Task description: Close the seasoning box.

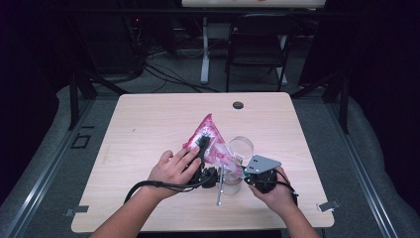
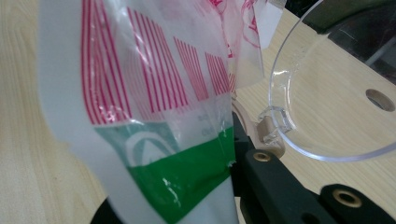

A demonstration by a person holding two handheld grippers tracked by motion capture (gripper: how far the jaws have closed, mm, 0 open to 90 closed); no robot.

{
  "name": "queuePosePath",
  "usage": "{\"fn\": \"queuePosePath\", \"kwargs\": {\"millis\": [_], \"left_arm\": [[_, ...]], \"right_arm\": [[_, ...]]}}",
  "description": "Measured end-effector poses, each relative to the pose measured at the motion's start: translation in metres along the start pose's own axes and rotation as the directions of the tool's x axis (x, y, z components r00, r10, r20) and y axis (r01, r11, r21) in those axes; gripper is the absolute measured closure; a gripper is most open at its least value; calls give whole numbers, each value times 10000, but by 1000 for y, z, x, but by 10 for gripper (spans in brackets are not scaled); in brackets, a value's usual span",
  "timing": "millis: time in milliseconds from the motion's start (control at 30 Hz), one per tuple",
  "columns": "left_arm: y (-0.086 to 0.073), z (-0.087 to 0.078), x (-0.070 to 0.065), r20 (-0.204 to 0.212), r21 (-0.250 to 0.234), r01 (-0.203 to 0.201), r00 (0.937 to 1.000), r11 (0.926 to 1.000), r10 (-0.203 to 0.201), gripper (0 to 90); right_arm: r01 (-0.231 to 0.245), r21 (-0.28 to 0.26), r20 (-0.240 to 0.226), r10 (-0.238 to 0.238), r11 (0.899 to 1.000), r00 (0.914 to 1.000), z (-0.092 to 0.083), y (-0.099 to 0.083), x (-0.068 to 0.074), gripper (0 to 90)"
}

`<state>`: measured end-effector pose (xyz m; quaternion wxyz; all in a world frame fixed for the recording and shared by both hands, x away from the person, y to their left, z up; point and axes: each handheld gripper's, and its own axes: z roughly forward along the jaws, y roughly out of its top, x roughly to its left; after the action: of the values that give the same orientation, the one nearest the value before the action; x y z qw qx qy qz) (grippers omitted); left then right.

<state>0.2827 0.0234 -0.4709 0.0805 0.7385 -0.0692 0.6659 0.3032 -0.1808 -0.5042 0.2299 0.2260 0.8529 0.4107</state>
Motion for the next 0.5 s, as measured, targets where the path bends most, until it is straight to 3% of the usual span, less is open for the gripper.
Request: {"fn": "queuePosePath", "kwargs": {"millis": [500], "left_arm": [[2, -1, 0, -28, -77, -75, 10000, 9999, 74, 731]], "right_arm": [[-128, 18, -14, 128, 9999, 9999, 0, -1, -2, 900]]}}
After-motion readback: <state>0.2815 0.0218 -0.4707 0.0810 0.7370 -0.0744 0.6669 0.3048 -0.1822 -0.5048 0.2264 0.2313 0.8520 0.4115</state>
